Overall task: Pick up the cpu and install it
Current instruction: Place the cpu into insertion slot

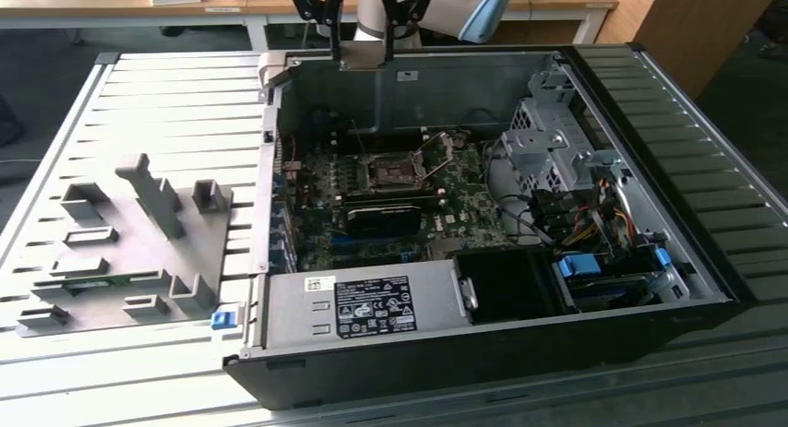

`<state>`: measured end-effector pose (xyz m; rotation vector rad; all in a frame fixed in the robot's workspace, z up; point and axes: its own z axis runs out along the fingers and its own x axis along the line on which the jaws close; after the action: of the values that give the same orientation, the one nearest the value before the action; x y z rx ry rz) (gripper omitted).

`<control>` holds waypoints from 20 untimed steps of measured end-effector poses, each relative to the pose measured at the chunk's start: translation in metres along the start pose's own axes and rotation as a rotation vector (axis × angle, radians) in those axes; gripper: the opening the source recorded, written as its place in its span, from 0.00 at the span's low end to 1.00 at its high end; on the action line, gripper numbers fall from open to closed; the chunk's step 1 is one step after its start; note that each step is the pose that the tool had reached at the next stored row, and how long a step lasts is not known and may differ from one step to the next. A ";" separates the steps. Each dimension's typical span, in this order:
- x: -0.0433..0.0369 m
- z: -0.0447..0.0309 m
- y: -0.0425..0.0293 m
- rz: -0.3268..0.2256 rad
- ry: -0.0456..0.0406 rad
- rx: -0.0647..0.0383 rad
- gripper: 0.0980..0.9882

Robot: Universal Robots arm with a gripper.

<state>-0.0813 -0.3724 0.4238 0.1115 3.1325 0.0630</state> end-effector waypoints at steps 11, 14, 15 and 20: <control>0.0000 0.0005 0.0002 0.124 -0.0050 0.001 0.50; 0.0000 0.0007 0.0004 0.166 -0.0068 0.001 0.50; 0.0000 0.0009 0.0005 0.195 -0.0079 0.001 0.50; 0.0001 0.0012 0.0009 0.258 -0.0105 0.001 0.50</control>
<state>-0.0813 -0.3714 0.4226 0.5133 3.0870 0.0612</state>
